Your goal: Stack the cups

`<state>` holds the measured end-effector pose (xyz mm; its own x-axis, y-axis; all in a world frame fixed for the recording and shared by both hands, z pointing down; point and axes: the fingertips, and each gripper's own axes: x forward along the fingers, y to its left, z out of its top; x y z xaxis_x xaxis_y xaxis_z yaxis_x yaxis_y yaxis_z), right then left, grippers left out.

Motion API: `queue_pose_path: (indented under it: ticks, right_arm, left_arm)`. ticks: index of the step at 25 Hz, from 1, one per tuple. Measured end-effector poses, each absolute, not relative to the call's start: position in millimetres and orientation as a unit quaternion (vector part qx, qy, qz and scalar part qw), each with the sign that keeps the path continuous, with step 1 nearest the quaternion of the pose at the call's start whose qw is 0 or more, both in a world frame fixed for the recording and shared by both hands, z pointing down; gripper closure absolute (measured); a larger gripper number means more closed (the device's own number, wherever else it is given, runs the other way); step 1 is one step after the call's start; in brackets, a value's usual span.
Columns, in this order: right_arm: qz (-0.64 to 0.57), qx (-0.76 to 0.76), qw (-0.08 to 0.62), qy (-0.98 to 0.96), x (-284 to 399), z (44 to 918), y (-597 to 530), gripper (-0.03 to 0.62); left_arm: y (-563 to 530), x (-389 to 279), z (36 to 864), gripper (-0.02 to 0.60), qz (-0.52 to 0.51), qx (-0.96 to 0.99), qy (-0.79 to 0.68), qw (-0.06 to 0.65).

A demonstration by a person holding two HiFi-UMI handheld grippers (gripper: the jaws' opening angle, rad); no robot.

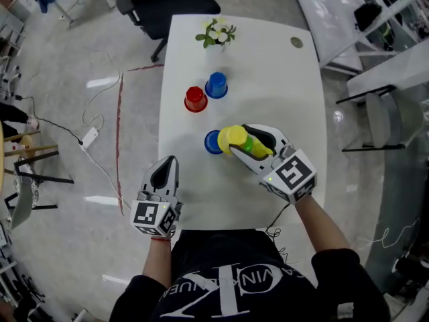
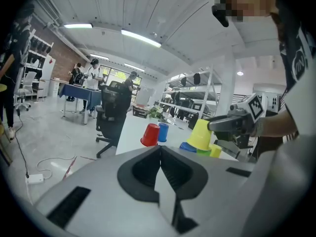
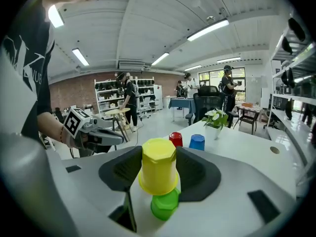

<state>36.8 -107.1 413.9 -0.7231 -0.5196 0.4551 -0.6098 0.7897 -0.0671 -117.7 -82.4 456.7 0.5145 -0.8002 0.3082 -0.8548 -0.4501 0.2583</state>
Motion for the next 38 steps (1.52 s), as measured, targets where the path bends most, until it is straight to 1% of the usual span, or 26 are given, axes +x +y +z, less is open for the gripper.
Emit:
queue_pose_path:
  ticks: [4, 8, 11, 14, 16, 20, 26, 32, 38]
  right_arm:
    - [0.103, 0.307, 0.214, -0.921, 36, 411, -108, 0.362]
    - [0.131, 0.290, 0.160, -0.934, 35, 398, -104, 0.273]
    - [0.144, 0.285, 0.122, -0.940, 45, 380, -106, 0.258]
    - [0.144, 0.289, 0.104, -0.941, 63, 367, -115, 0.256]
    - [0.131, 0.296, 0.112, -0.939, 79, 363, -127, 0.260]
    - [0.085, 0.292, 0.161, -0.939, 103, 373, -161, 0.267]
    - [0.068, 0.233, 0.217, -0.946, 91, 418, -212, 0.266]
    - [0.076, 0.196, 0.238, -0.948, 65, 450, -245, 0.256]
    - [0.100, 0.196, 0.229, -0.948, 47, 471, -268, 0.256]
  left_arm:
    - [-83, -119, 456, 0.577, 0.070, 0.849, -0.487, 0.193]
    - [-86, -120, 457, 0.577, 0.069, 0.848, -0.487, 0.195]
    - [-88, -119, 457, 0.577, 0.067, 0.848, -0.488, 0.195]
    - [-91, -119, 457, 0.577, 0.067, 0.848, -0.488, 0.196]
    - [-93, -119, 457, 0.577, 0.066, 0.848, -0.488, 0.195]
    - [-98, -118, 457, 0.577, 0.068, 0.848, -0.488, 0.194]
    - [-101, -120, 456, 0.577, 0.063, 0.843, -0.494, 0.203]
    - [-103, -129, 462, 0.577, 0.070, 0.837, -0.502, 0.205]
    - [-100, -137, 466, 0.577, 0.072, 0.830, -0.511, 0.211]
